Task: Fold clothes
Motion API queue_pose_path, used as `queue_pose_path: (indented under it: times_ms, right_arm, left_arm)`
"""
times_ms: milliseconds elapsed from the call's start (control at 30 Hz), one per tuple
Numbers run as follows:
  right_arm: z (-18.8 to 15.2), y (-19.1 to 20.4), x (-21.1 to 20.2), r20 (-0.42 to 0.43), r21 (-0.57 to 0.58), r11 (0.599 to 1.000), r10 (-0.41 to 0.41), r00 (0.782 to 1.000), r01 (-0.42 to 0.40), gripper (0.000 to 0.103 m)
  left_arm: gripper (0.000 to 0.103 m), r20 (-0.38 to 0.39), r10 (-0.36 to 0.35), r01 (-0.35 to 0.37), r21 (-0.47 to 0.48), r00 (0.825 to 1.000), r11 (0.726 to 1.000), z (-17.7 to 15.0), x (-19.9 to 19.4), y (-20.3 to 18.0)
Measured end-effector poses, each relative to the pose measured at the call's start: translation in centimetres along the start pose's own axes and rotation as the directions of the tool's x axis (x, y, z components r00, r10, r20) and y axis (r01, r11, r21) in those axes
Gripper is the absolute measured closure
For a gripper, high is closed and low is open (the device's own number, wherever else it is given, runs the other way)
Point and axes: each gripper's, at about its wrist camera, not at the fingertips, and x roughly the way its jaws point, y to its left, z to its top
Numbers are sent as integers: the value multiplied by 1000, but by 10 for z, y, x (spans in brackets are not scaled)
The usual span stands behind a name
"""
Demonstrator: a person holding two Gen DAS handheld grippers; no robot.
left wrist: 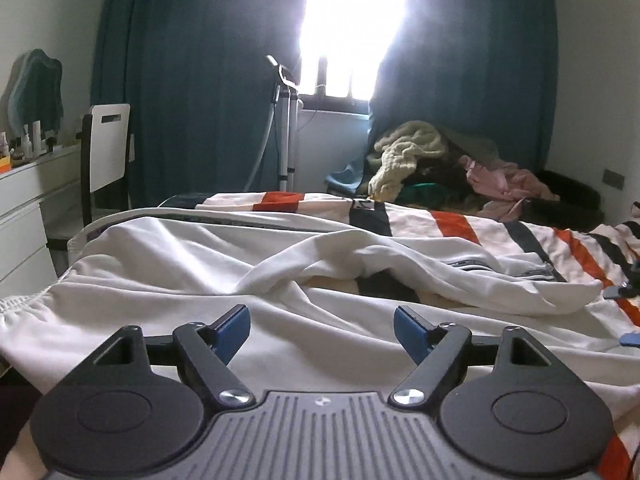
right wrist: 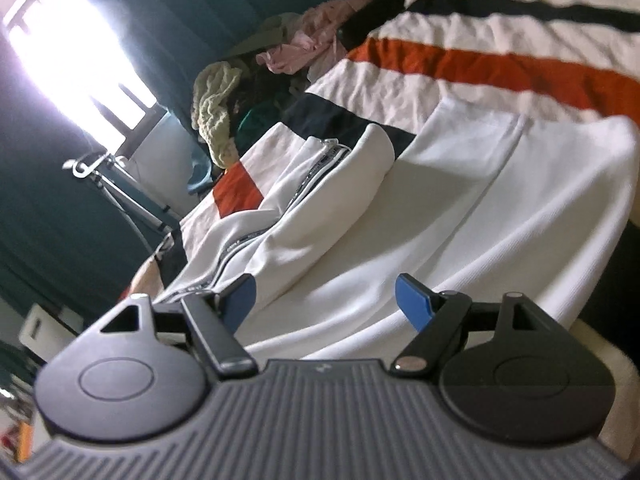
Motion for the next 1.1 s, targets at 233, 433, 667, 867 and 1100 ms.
queue_pose_path:
  times_ms: [233, 433, 667, 867, 1100]
  right_arm:
    - [29, -14, 52, -96, 197, 980, 30, 995, -11, 23]
    - [46, -33, 120, -165, 377, 926, 86, 983, -18, 22]
    - [78, -19, 175, -119, 314, 947, -33, 992, 69, 58]
    - [143, 23, 195, -35, 156, 986, -61, 998, 66, 96]
    - [195, 55, 160, 272, -57, 993, 118, 955, -106, 96]
  left_arm:
    - [20, -13, 2, -3, -71, 1000, 997, -4, 6, -2]
    - [20, -45, 35, -39, -97, 998, 995, -11, 30, -5]
    - [20, -34, 15, -17, -57, 999, 998, -13, 64, -12]
    - [20, -38, -26, 21, -120, 999, 992, -8, 93, -1]
    - [20, -52, -36, 23, -222, 998, 975, -6, 107, 19]
